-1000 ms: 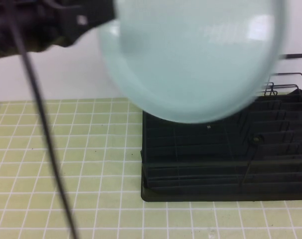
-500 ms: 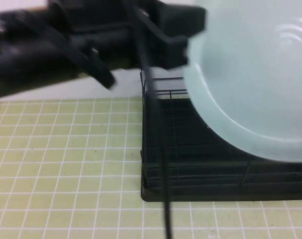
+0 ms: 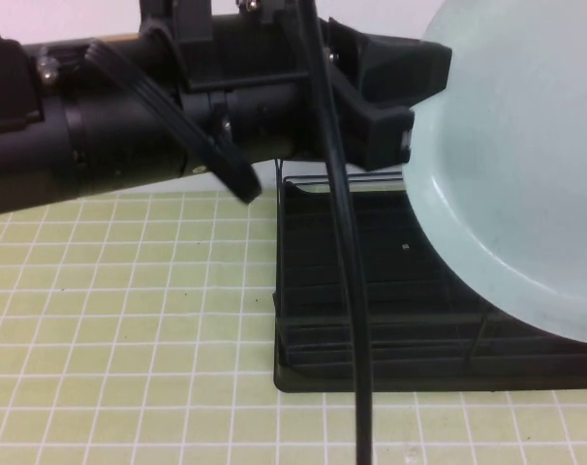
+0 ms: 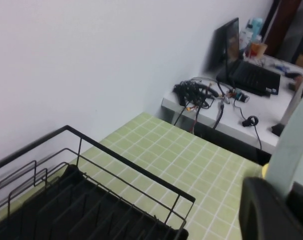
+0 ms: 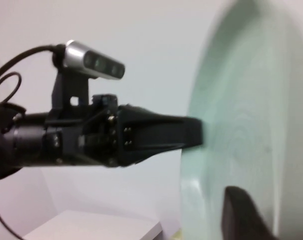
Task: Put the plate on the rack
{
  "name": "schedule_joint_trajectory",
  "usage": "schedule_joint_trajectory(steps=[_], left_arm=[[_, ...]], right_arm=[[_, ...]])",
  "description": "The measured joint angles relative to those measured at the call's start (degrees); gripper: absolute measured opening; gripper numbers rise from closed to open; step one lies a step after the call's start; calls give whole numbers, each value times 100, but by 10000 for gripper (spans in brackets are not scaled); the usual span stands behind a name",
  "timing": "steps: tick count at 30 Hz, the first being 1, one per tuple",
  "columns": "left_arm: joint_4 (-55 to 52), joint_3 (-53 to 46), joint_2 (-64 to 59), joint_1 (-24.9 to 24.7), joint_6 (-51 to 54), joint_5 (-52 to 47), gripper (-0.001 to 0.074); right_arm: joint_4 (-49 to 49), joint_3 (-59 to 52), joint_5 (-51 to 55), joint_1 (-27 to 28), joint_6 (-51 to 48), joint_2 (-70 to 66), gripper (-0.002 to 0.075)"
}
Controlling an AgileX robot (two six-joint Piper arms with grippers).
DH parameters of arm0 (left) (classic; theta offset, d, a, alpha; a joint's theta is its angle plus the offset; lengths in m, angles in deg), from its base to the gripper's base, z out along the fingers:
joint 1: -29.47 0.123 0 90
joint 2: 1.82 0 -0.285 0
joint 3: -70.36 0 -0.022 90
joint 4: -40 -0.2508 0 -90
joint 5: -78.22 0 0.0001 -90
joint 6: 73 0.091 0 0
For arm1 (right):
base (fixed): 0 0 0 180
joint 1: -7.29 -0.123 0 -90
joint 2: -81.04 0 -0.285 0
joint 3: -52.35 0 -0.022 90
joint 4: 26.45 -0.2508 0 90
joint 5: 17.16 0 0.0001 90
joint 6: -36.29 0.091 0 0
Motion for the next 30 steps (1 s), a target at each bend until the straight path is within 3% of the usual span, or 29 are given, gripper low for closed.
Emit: schedule_joint_trajectory(steps=[3, 9, 25, 30], left_arm=[[179, 0, 0, 0, 310, -229, 86], [707, 0, 11, 0, 539, -482, 297], [847, 0, 264, 0, 956, -743, 307], [652, 0, 438, 21, 1074, -757, 402]], right_arm=[[0, 0, -82, 0, 0, -10, 157], [0, 0, -211, 10, -56, -10, 118], [-32, 0, -1749, -1, -1329, -10, 93], [-37, 13, -1760, -1, -2193, -192, 92]])
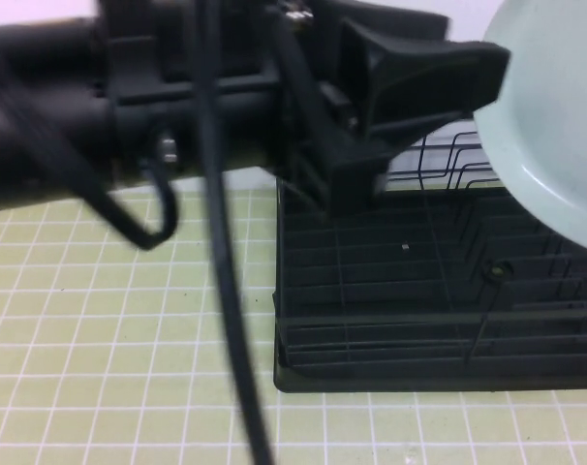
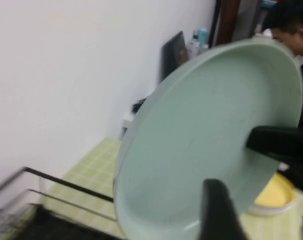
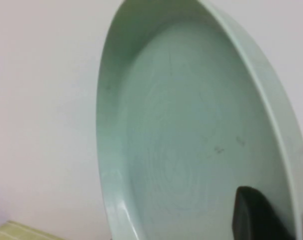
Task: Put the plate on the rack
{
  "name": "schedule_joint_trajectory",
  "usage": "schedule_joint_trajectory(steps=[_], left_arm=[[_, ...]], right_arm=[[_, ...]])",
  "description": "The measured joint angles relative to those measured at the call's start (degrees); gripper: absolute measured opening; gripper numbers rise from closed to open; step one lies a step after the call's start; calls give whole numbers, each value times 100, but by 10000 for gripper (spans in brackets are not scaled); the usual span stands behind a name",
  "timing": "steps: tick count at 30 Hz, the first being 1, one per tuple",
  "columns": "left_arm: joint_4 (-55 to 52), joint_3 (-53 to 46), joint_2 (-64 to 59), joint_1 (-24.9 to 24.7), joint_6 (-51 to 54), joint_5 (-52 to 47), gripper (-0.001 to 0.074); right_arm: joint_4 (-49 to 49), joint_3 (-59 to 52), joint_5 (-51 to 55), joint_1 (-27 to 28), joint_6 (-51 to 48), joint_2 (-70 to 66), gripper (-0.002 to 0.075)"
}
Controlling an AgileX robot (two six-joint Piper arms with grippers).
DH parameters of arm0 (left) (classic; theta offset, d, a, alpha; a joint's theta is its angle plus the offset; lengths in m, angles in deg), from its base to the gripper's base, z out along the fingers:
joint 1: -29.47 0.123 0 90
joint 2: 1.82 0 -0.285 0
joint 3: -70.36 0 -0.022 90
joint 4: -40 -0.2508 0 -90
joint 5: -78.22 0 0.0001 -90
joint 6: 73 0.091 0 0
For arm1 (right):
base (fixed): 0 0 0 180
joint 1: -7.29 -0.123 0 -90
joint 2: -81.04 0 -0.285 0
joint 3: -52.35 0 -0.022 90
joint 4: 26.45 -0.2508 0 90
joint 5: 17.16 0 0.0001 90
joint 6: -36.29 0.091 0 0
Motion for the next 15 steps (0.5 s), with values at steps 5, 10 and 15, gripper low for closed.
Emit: schedule_joint_trajectory(steps=[5, 10, 15], left_arm=[[-1326, 0, 363, 194, -41, -31, 424], [-2943, 0, 744, 531, -1085, -276, 291], [-4422, 0, 972, 890, -2918, -961, 21]], right_arm=[[638, 519, -249, 0, -376, -505, 92], [2239, 1435, -197, 0, -243, -1311, 91], [3809, 2518, 253, 0, 377, -2533, 91]])
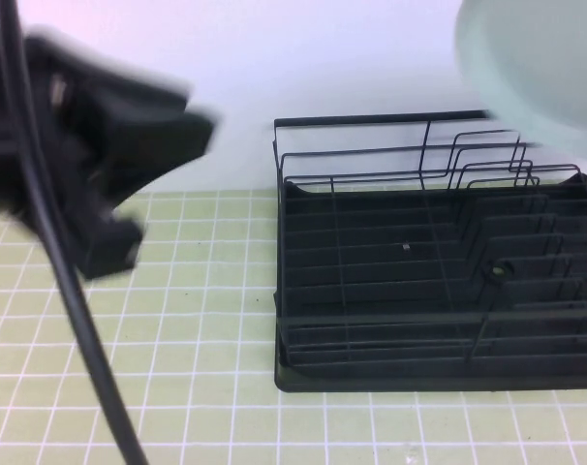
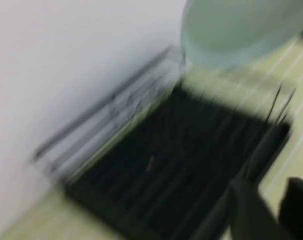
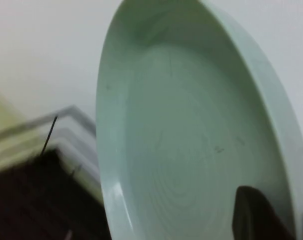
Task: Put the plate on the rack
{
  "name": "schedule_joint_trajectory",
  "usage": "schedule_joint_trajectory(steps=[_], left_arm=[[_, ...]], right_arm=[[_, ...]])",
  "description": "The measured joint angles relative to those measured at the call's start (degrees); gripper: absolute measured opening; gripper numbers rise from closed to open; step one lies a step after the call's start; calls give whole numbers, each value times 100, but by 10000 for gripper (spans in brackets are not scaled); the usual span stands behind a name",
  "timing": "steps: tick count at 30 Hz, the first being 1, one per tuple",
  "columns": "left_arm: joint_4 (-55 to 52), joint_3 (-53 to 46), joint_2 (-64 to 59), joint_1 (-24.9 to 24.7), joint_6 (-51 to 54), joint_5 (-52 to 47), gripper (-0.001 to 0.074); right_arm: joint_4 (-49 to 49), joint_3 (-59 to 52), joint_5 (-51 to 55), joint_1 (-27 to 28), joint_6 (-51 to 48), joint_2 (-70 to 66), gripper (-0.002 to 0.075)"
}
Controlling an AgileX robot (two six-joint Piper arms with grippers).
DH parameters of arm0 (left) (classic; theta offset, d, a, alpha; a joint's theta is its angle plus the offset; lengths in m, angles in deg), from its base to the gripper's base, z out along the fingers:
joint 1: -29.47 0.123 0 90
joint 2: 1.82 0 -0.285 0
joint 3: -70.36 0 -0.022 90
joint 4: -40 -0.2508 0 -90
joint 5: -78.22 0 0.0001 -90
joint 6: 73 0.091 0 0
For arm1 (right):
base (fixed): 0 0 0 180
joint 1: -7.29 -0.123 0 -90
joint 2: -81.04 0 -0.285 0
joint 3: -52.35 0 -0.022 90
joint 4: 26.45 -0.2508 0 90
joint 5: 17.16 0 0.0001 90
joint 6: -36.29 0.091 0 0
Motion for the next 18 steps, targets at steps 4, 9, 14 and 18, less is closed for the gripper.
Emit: schedule_joint_trajectory(steps=[4, 9, 14, 18], left_arm=[[-1154, 0, 39, 107, -593, -852, 0], [-2339, 0, 20, 111, -1366, -1530, 0], [-3413, -44, 41, 111, -2102, -1690, 1], [-3997, -361, 55, 120, -2481, -1417, 0]], right_arm=[[1717, 1018, 957, 0, 987, -1216, 91], [3493, 2480, 1827, 0, 1833, -2455, 91], [3829, 3605, 1827, 0, 1912, -2978, 91], [3975, 4047, 1904, 0, 1884, -3269, 91]])
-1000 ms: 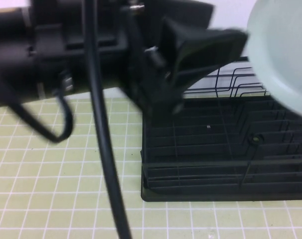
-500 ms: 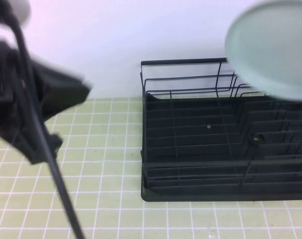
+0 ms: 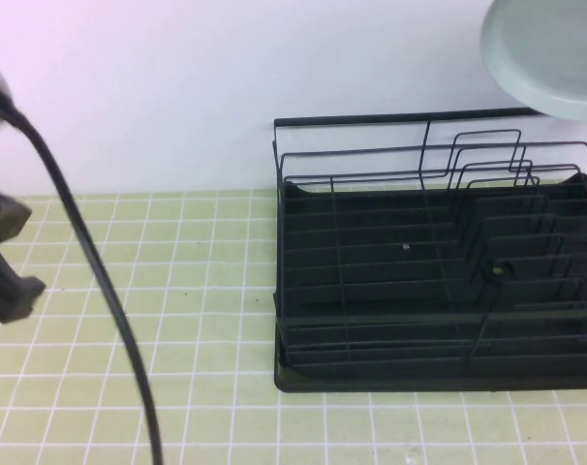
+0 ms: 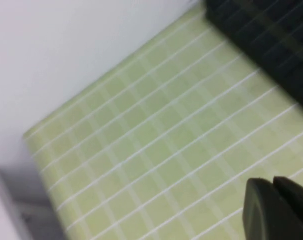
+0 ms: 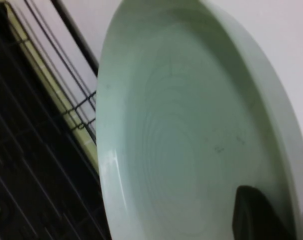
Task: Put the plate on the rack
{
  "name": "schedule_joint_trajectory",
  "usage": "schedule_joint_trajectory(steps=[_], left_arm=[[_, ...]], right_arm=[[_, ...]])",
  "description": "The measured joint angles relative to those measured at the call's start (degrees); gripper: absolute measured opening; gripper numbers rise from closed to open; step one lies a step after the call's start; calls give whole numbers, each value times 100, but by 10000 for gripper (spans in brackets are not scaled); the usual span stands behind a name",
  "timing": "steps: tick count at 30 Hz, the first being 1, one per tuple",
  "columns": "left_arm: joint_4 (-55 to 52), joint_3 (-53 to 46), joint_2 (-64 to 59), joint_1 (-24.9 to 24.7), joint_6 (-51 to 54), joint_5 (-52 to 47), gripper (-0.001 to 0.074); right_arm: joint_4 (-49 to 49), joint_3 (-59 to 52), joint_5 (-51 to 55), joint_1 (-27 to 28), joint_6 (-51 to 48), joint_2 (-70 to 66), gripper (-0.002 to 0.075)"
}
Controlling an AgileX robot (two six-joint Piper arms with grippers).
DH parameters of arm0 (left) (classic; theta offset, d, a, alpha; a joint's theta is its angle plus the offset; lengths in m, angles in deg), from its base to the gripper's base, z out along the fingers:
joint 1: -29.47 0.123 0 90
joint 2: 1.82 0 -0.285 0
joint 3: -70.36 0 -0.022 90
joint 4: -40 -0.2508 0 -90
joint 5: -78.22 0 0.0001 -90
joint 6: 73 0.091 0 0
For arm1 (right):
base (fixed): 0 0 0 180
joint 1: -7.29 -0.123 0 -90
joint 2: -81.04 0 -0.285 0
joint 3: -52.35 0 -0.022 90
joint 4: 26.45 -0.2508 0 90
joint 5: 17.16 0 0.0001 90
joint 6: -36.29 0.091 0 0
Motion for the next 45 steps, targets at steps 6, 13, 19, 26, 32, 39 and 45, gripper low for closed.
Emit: schedule_joint_trajectory(steps=[6, 13, 19, 26, 32, 39, 45], left_arm=[[-1047, -831, -12, 0, -886, 345, 1], [-1790, -1493, 0, 0, -1985, 501, 0], [-1845, -2030, 292, 0, -2124, 795, 0], [-2034, -2954, 1245, 0, -2231, 1406, 0], [-2201, -3599, 2048, 0, -2235, 2898, 0], [-2514, -4369, 2185, -10, -2235, 3555, 1], [-2477, -4359, 2222, -10, -2235, 3749, 1]], right_arm=[[12, 36, 11, 0, -592, -260, 91], [-99, 36, -250, 0, -1272, -515, 91], [-865, 36, -456, -8, -2314, -671, 91], [-1216, 36, -445, -12, -3037, -1137, 91], [-1441, 36, -464, -12, -3276, -1335, 91], [-1856, 36, -33, -12, -3296, -1360, 91], [-1837, 36, -33, -12, -3296, -1351, 91]])
